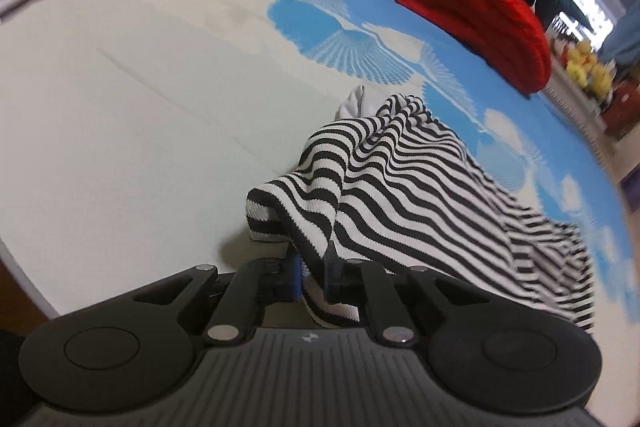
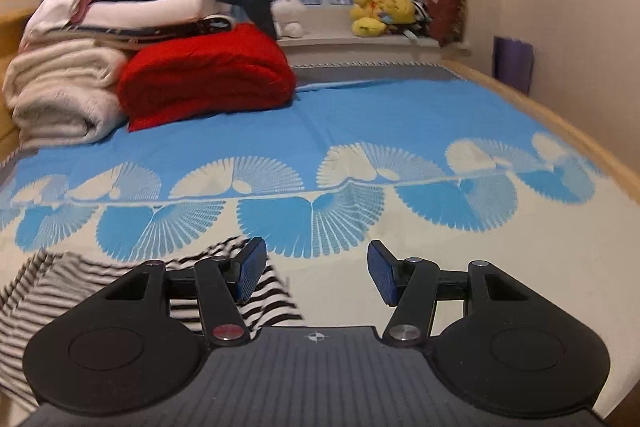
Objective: Fold small clothes
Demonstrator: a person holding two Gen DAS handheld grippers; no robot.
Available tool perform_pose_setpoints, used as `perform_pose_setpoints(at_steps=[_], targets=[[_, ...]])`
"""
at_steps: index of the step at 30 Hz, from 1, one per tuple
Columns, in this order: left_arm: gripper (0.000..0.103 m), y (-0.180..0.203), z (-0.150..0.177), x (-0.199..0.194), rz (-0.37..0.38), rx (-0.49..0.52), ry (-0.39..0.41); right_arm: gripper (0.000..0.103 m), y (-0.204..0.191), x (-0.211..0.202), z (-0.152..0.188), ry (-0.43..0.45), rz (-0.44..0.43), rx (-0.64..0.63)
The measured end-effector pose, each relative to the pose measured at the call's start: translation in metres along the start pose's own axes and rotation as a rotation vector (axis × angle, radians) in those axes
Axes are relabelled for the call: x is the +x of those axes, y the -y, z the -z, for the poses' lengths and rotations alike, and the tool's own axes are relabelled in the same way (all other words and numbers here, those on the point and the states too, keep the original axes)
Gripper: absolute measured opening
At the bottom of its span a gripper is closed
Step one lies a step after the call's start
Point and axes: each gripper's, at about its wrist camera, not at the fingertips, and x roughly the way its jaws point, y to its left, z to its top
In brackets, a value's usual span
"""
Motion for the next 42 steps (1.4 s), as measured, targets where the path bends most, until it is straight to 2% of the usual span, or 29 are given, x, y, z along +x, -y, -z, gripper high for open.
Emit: perform_pose_setpoints(at_steps=[4,6,8,10,13,17,19,21,26,32,35,37,39,42], targets=[[0.011,-0.003,0.006,0.012,-0.026,0.018,-0.040,0.058,-0.003,0.007,0.007,-0.010,0.003,-0.001],[0.013,-0.009,0.009,0.019,-0.024,-0.011,-0.073,0.058,-0.005,0.010,0.011,-0.022,-0.009,-0.018],[0.021,-0.018,0.009,0.025,-0.016,-0.079,-0.091,0.058,-0.004,0.011,0.013,-0.028,-0.014,-0.030],[0.033,-0.026,0.008,0.030,-0.007,-0.131,-0.110,0.058,-0.001,0.010,0.013,-0.028,-0.018,-0.027],[0.038,-0.036,0.008,0.038,0.004,-0.182,-0.127,0.058,0.006,0.008,0.014,-0.033,-0.025,-0.020],[0.037,-0.039,0.007,0.043,0.009,-0.186,-0.113,0.058,0.013,0.005,0.017,-0.042,-0.027,-0.028],[0.021,-0.034,0.007,0.044,0.007,-0.168,-0.102,0.058,0.013,0.003,0.018,-0.038,-0.036,-0.040],[0.019,-0.025,0.008,0.043,-0.013,-0.142,-0.087,0.058,0.015,0.001,0.018,-0.031,-0.041,-0.042],[0.016,0.004,0.010,0.038,-0.081,0.000,-0.040,0.058,0.025,0.003,0.015,-0.036,-0.038,0.009],[0.013,0.012,0.007,0.026,-0.074,0.036,-0.005,0.058,0.032,0.001,0.013,-0.029,-0.036,0.044],[0.012,0.041,0.001,0.008,-0.098,0.159,0.049,0.058,0.039,-0.004,0.013,-0.015,-0.049,0.072],[0.011,0.080,0.001,-0.011,-0.077,0.249,0.119,0.058,0.045,-0.007,0.013,-0.008,-0.058,0.095],[0.011,0.122,0.006,-0.030,-0.025,0.320,0.187,0.058,0.052,-0.008,0.013,-0.006,-0.053,0.119],[0.008,0.204,0.029,-0.058,0.121,0.446,0.256,0.058,0.065,-0.005,0.010,-0.012,-0.040,0.172]])
